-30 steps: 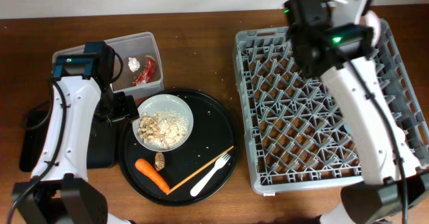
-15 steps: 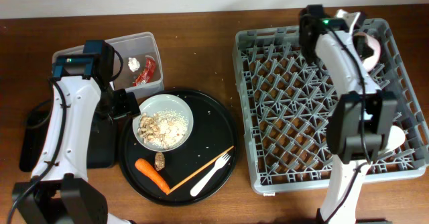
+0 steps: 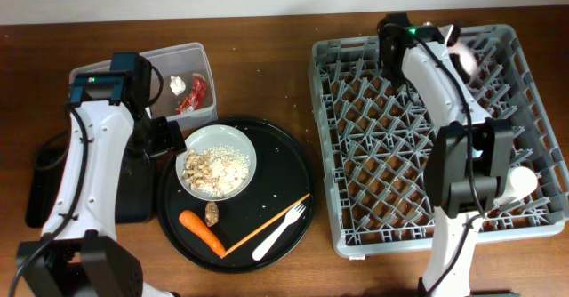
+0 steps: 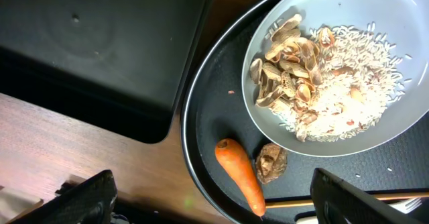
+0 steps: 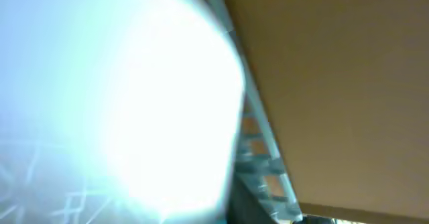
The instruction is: Sort waste into correct bins and load items into the dishwasher rack
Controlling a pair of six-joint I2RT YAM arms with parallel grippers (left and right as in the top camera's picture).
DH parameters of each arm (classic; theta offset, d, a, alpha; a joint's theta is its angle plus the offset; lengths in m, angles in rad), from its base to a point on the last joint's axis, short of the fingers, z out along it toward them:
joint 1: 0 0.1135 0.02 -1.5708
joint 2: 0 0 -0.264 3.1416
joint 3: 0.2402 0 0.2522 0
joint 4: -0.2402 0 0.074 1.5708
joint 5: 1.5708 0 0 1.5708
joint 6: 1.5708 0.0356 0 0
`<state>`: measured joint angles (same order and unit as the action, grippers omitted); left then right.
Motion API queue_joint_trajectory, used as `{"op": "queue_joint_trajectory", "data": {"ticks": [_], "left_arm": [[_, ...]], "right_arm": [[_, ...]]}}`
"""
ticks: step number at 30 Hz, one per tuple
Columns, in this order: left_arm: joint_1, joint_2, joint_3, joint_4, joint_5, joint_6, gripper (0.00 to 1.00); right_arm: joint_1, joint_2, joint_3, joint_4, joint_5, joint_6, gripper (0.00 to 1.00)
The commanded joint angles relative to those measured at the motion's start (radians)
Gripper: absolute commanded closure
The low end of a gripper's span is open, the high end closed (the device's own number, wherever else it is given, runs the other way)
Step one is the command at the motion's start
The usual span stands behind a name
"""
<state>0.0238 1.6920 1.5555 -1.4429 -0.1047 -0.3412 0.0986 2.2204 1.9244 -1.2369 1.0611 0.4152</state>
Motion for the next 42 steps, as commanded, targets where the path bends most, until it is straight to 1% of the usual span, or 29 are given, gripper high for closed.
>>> {"op": "queue_joint_trajectory", "data": {"ticks": [1,4,5,8,10,12,14,16,17,18,19,21,22,26,28,30,32,33,34,37,40,42], "left_arm": [[-0.003,-0.018,-0.004,0.002,0.007,-0.014,0.08],[-0.003,-0.018,-0.004,0.003,0.007,-0.013,0.08],[-0.003,-0.018,-0.004,0.003,0.007,-0.013,0.08],[-0.003,-0.018,-0.004,0.003,0.007,-0.013,0.08],[-0.003,-0.018,-0.004,0.003,0.007,-0.013,0.08],[-0.003,-0.018,-0.004,0.003,0.007,-0.013,0.07],[-0.003,-0.018,-0.004,0.003,0.007,-0.013,0.06],[-0.003,-0.018,-0.004,0.002,0.011,-0.013,0.05],[-0.003,-0.018,-0.004,0.002,0.011,-0.013,0.04],[-0.003,-0.018,-0.004,0.002,0.011,-0.013,0.03],[-0.003,-0.018,-0.004,0.002,0.011,-0.013,0.03],[-0.003,-0.018,-0.004,0.002,0.010,-0.013,0.01],[-0.003,-0.018,-0.004,0.001,0.011,-0.013,0.01],[-0.003,-0.018,-0.004,0.002,0.021,-0.013,0.02],[-0.012,-0.018,-0.005,0.020,0.085,-0.010,0.02],[-0.072,-0.018,-0.020,0.077,0.132,-0.010,0.02],[-0.153,-0.018,-0.047,0.132,0.136,-0.010,0.02],[-0.231,-0.017,-0.083,0.195,0.136,-0.010,0.02],[-0.280,-0.012,-0.106,0.236,0.136,-0.010,0.02],[-0.413,0.032,-0.142,0.360,0.136,-0.010,0.02],[-0.498,0.120,-0.143,0.461,0.135,-0.010,0.06],[-0.518,0.183,-0.143,0.502,0.135,-0.011,0.07]], "right_arm": [[0.007,0.014,-0.002,-0.047,-0.172,0.004,0.77],[0.008,0.014,-0.002,-0.086,-0.216,0.004,0.70],[0.008,0.013,-0.002,-0.101,-0.221,0.005,0.69],[0.008,0.010,-0.001,-0.146,-0.220,0.012,0.69],[0.008,-0.022,0.002,-0.186,-0.222,0.080,0.68],[0.008,-0.076,0.002,-0.192,-0.287,0.094,0.68],[0.006,-0.159,0.002,-0.192,-0.405,0.094,0.68],[0.006,-0.261,0.002,-0.192,-0.565,0.064,0.60],[0.006,-0.304,0.002,-0.193,-0.656,0.016,0.60],[0.006,-0.359,0.002,-0.200,-0.808,-0.054,0.58],[0.007,-0.387,0.002,-0.208,-0.896,-0.096,0.56],[0.033,-0.443,0.002,-0.251,-1.209,-0.230,0.50],[0.054,-0.444,0.002,-0.265,-1.250,-0.232,0.50],[0.210,-0.444,-0.004,-0.285,-1.263,-0.212,0.49],[0.267,-0.444,-0.004,-0.289,-1.256,-0.184,0.49],[0.287,-0.444,-0.004,-0.318,-1.245,-0.171,0.48],[0.273,-0.444,-0.004,-0.360,-1.197,-0.171,0.48],[0.243,-0.445,-0.004,-0.402,-1.150,-0.171,0.47],[0.220,-0.445,-0.004,-0.422,-1.135,-0.172,0.45],[0.116,-0.445,-0.004,-0.462,-1.128,-0.196,0.44],[0.051,-0.445,-0.004,-0.462,-1.128,-0.226,0.44],[0.043,-0.445,-0.004,-0.462,-1.127,-0.233,0.44]]}}
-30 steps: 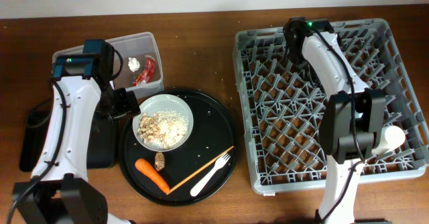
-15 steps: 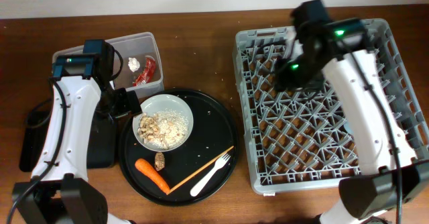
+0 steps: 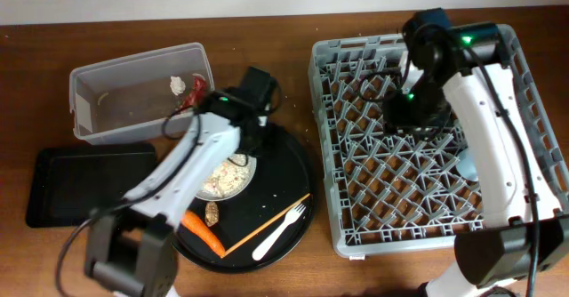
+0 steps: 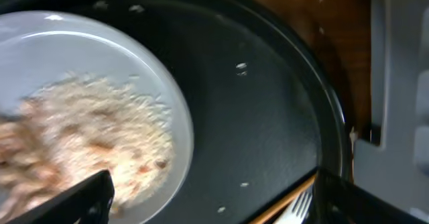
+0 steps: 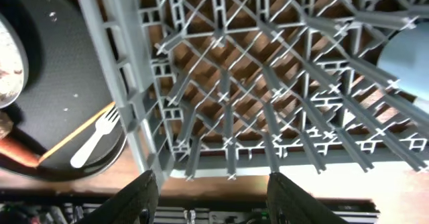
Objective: Sort waste into correct bins and load items into the dishwasher rack
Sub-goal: 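Grasp the rim of the rice plate with the left gripper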
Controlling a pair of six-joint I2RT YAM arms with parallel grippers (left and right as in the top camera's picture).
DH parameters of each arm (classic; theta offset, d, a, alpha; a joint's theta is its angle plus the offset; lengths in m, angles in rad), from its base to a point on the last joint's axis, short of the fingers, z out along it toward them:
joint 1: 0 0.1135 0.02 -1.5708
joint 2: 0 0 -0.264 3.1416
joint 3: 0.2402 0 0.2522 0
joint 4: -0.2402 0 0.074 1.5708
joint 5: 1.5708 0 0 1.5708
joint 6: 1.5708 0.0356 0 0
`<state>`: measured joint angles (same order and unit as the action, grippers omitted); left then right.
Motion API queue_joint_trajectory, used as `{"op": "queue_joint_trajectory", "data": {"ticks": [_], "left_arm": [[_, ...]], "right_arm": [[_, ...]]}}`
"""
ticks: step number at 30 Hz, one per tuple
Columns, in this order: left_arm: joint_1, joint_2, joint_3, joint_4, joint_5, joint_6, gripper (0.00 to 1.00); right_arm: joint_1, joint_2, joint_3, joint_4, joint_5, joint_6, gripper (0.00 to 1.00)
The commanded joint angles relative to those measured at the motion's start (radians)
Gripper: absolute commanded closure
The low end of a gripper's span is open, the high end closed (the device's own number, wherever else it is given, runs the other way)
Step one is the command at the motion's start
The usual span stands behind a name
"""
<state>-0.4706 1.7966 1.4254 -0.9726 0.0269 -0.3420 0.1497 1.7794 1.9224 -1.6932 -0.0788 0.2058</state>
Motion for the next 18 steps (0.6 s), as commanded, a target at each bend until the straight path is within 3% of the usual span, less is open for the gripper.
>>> {"op": "queue_joint_trajectory", "data": {"ticks": [1,5,14,18], "left_arm": [[-0.024,0.105,-0.013,0.054,0.004,-0.010,0.07],[-0.024,0.189,-0.013,0.121,0.049,-0.011,0.07],[-0.024,0.253,-0.024,0.084,0.103,-0.039,0.07],[-0.024,0.253,-0.024,0.034,0.025,-0.040,0.16]], "right_arm": [[-0.008,-0.004,-0.002,-0.006,0.013,-0.027,0.44],[-0.008,-0.004,-0.002,-0.006,0.013,-0.042,0.44],[-0.008,-0.004,-0.002,-0.006,0.013,-0.042,0.44],[-0.008,-0.004,-0.002,-0.006,0.013,-0.041,0.44]]}}
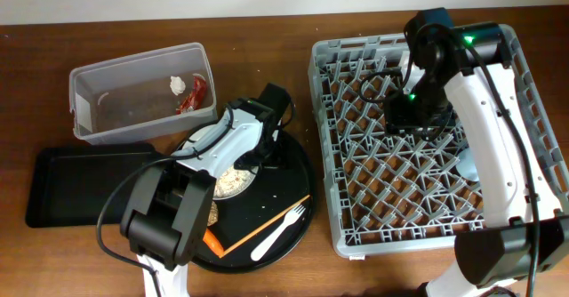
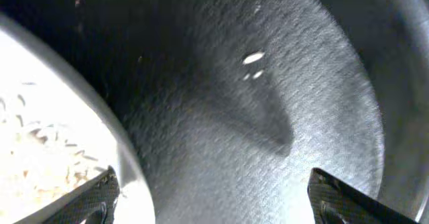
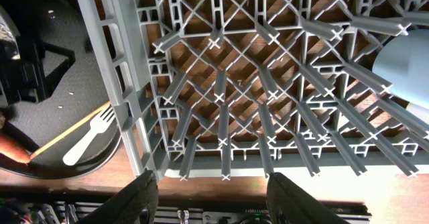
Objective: Sort waste into correct bins and load items into the dishwasher rack
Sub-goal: 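Grasp the rim of the rice plate with the left gripper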
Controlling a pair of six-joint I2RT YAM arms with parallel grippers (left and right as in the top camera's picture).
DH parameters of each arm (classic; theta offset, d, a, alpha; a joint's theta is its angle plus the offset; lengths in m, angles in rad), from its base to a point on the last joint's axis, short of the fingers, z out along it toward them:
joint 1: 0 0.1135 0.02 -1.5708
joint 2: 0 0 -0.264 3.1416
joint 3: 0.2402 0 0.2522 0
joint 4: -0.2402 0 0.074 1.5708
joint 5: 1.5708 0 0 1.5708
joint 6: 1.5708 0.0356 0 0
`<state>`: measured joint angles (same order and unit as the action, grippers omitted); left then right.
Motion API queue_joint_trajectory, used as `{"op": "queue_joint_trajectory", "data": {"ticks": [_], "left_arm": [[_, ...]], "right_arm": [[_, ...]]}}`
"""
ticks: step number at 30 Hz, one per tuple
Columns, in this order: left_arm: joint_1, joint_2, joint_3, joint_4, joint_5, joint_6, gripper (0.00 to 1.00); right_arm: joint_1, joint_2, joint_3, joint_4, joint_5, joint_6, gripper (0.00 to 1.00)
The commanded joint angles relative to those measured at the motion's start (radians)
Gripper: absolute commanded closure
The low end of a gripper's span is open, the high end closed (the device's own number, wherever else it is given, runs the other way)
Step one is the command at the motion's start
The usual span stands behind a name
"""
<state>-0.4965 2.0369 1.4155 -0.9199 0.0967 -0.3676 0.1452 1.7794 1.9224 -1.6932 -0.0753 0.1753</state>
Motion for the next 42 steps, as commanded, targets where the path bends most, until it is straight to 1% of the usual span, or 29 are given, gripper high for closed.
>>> {"op": "queue_joint_trajectory", "data": {"ticks": [1,4,7,10,11,13,14,15,16,17,19,20,25,29,33,34,37,42], "left_arm": [[0.002,0.013,-0.014,-0.024,-0.045,-0.014,0.16],[0.002,0.013,-0.014,-0.024,-0.045,-0.014,0.17],[0.002,0.013,-0.014,-0.024,-0.045,-0.014,0.23],[0.002,0.013,-0.014,-0.025,-0.045,-0.014,0.44],[0.002,0.013,-0.014,-0.027,-0.045,-0.014,0.53],[0.002,0.013,-0.014,-0.032,-0.045,-0.014,0.62],[0.002,0.013,-0.014,-0.035,-0.045,-0.014,0.67],[0.001,0.013,-0.016,-0.036,-0.045,-0.014,0.71],[0.001,0.013,-0.019,-0.035,-0.045,-0.014,0.72],[0.001,0.013,-0.025,-0.035,-0.045,-0.014,0.78],[0.001,0.013,-0.040,-0.035,-0.054,-0.014,0.82],[0.001,0.013,-0.043,-0.036,-0.060,-0.014,0.83],[-0.005,0.013,-0.048,-0.037,-0.072,-0.013,0.98],[-0.004,0.013,-0.048,-0.061,-0.128,-0.014,0.99],[-0.005,0.012,-0.045,-0.076,-0.132,-0.014,0.99],[-0.005,0.012,-0.040,-0.090,-0.140,-0.014,0.99],[-0.005,0.012,0.002,-0.175,-0.226,-0.014,0.99],[-0.005,0.012,0.051,-0.249,-0.253,-0.014,0.99]], "right_arm": [[-0.003,-0.004,-0.002,-0.006,0.009,-0.011,0.44],[-0.002,-0.004,-0.002,-0.006,0.009,-0.011,0.44],[-0.002,-0.004,-0.002,-0.006,0.009,-0.011,0.44],[-0.002,-0.004,-0.002,-0.006,0.009,-0.011,0.44],[-0.002,-0.004,-0.002,-0.006,0.009,-0.011,0.44],[-0.002,-0.004,-0.002,-0.006,0.009,-0.011,0.44],[-0.002,-0.004,-0.002,-0.006,0.009,-0.011,0.44],[-0.002,-0.004,-0.002,-0.006,0.009,-0.011,0.44],[-0.002,-0.004,-0.002,-0.006,0.009,-0.011,0.44],[-0.002,-0.004,-0.002,-0.006,0.009,-0.011,0.44],[-0.002,-0.004,-0.002,-0.006,0.008,-0.011,0.44],[-0.002,-0.004,-0.002,-0.006,0.009,-0.011,0.44],[-0.002,-0.004,-0.002,-0.006,0.009,-0.011,0.44],[-0.002,-0.004,-0.002,-0.006,0.009,-0.011,0.44],[-0.002,-0.004,-0.002,-0.006,0.009,-0.011,0.44],[-0.002,-0.004,-0.002,-0.006,0.009,-0.011,0.44],[-0.002,-0.004,-0.002,-0.006,0.008,-0.011,0.44],[-0.002,-0.004,-0.002,-0.006,0.009,-0.011,0.44]]}}
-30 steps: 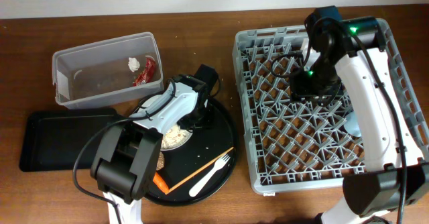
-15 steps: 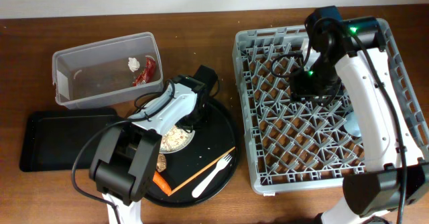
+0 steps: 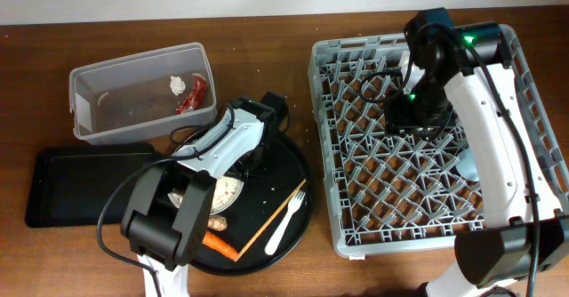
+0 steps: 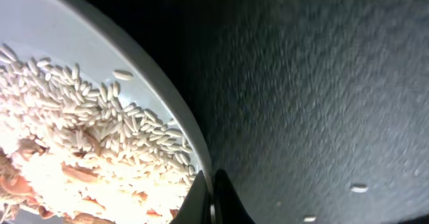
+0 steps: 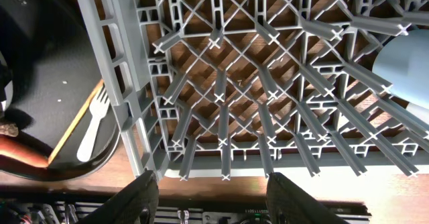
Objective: Sort waste into correct bins and load items into the dishwasher rack
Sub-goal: 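Grasp the rim of the rice plate with the left gripper, then lift the plate and move it over the black tray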
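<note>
A white bowl [image 4: 80, 117] of rice and nut shells sits on the round black tray [image 4: 322, 83]. My left gripper [image 4: 211, 200] is shut on the bowl's right rim, one finger inside and one outside. From overhead the left arm covers much of the bowl [image 3: 227, 190]. A carrot [image 3: 218, 244], a brown shell [image 3: 216, 223], an orange stick [image 3: 271, 217] and a white fork [image 3: 286, 219] lie on the tray [image 3: 283, 171]. My right gripper [image 5: 218, 204] hangs open and empty above the grey dishwasher rack [image 5: 268, 83].
A clear bin [image 3: 142, 92] at the back left holds a red wrapper and white tissue. A flat black rectangular tray [image 3: 89, 186] lies on the left. A pale cup [image 5: 402, 63] rests in the right side of the rack [image 3: 356, 226].
My left gripper was open at the bowl's edge and is now shut on its rim. Bowl, fork, stick and carrot have shifted slightly on the tray. The right arm has not moved.
First my left gripper hung open over the tray's left edge while the right one was at the rack's far corner with something white. Then the left stood open over the bowl's right side, the right open above mid-rack, a pale cup in the rack. Now the left grips the rim.
</note>
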Controlling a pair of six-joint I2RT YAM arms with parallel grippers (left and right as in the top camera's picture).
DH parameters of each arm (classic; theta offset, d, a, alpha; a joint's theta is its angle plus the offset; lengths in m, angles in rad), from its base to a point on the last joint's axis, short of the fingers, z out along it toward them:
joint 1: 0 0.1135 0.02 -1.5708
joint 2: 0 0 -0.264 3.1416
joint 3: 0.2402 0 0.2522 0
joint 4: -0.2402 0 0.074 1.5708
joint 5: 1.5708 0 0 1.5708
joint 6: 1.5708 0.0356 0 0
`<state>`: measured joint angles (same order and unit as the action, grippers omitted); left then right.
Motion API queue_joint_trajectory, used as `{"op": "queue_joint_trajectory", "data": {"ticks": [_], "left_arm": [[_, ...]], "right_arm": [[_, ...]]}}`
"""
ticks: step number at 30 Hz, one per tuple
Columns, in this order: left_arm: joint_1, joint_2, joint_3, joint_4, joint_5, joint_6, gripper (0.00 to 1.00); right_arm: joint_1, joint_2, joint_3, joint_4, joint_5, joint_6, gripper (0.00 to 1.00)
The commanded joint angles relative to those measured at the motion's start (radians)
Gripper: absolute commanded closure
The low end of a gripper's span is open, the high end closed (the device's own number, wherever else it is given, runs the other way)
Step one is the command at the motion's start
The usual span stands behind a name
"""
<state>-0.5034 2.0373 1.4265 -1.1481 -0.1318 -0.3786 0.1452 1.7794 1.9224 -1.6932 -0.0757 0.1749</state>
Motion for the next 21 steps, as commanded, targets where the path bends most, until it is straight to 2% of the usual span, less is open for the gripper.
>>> {"op": "queue_joint_trajectory", "data": {"ticks": [1,8,14,18,21], "left_arm": [[0.002,0.011,0.053,-0.041,-0.035,-0.003,0.99],[0.002,-0.008,0.166,-0.166,-0.095,-0.022,0.99],[0.013,-0.105,0.174,-0.223,-0.101,-0.022,0.99],[0.098,-0.183,0.174,-0.249,-0.101,-0.021,0.99],[0.216,-0.247,0.174,-0.263,-0.101,-0.021,0.99]], "right_arm": [[-0.002,-0.004,-0.002,-0.006,0.009,-0.010,0.44],[-0.002,-0.004,-0.002,-0.006,0.009,-0.011,0.44],[-0.002,-0.004,-0.002,-0.006,0.009,-0.011,0.44],[-0.002,-0.004,-0.002,-0.006,0.010,-0.015,0.44],[-0.002,-0.004,-0.002,-0.006,0.010,-0.014,0.44]]}}
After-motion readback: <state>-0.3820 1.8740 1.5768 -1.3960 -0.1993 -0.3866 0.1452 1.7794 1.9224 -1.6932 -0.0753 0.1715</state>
